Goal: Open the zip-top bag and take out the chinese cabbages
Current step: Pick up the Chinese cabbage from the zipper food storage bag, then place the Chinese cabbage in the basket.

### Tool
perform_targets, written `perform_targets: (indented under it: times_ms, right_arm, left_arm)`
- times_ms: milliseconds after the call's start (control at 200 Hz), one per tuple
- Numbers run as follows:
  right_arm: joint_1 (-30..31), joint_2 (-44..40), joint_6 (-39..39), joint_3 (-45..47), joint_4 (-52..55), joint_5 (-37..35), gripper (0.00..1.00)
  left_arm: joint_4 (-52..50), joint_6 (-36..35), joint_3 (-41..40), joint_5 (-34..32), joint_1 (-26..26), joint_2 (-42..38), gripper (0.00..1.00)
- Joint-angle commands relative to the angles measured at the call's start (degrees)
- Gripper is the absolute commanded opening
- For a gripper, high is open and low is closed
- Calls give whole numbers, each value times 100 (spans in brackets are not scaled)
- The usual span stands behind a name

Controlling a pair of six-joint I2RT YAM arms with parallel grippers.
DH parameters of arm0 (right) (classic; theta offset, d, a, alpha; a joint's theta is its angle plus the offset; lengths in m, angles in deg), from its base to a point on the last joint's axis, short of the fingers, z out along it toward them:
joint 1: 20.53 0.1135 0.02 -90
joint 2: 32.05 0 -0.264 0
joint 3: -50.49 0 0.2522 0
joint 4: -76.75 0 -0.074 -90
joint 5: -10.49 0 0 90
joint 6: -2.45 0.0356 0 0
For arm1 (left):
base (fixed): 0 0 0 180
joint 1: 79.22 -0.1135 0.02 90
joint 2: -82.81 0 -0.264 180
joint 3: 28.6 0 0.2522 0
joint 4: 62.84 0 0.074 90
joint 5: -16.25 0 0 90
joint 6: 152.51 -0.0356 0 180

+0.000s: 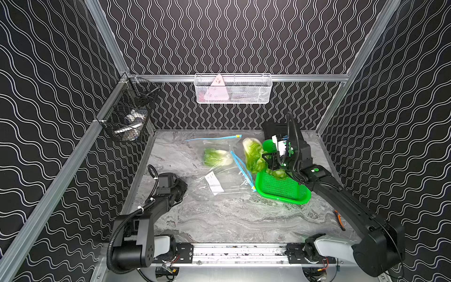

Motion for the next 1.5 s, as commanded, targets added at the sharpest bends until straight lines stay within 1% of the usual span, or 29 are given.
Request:
perform_targets:
  times_ms: [0,75,220,350,415,515,655,731,811,856,996,1091,1176,1286,1326,1346,1376,1421,1496]
  right_arm:
    - [-4,-205,-83,-51,-128,-479,0]
    - [-13,-318,-35,-91,-142,-786,0]
    - [-84,-504,-146,-94,-49,-1711,0]
    - [-455,-543,-333,86,102,-2451,0]
    - [-758,-560,-306,286,67,-2642,0]
    - [-1165,-437,-454,602,-174,-2451,0]
    - [-1361,2,-423,721,-304,-2462,0]
    - [-1357,273,-405,715,-278,-2735,0]
    - [-1437,486,-208,704,-113,-3080,0]
    - [-1512,561,-103,718,-30,-3124,0]
    - [-1683,501,286,742,394,-3625,0]
    - [-1882,448,329,919,291,-3457,0]
    - [-2102,802,358,845,446,-3367,0]
    - [-2191,1088,466,604,702,-2873,0]
    - [-2191,1052,471,558,729,-2751,6]
    - [-2192,1005,455,536,739,-2721,10]
    - [-2191,919,438,502,763,-2714,21]
    - [-2191,764,382,438,841,-2721,32]
    - [-2191,490,314,365,926,-2741,44]
  left_arm:
    - [30,39,27,-83,-22,9,0]
    - [71,58,-15,-76,-17,10,0]
    - [100,56,-24,-41,-26,39,0]
    - [134,82,-16,-23,-27,61,0]
    - [169,83,-24,-7,-26,81,0]
    - [218,125,-46,29,-27,122,0]
    - [259,177,-32,86,-34,176,0]
    - [252,196,-16,86,-43,176,0]
    - [286,260,-26,131,-43,180,0]
    - [335,319,-54,164,-56,194,0]
    - [332,395,-77,207,-78,126,0]
    - [194,360,-43,107,-100,-8,0]
    - [84,341,-24,22,-123,-84,0]
    - [113,426,-35,-20,-171,-122,0]
    - [109,451,-37,-7,-202,-123,0]
    - [115,466,-38,2,-207,-125,0]
    - [104,476,-35,19,-225,-131,0]
    - [104,511,-46,29,-253,-156,0]
    - [58,546,-37,-18,-286,-200,0]
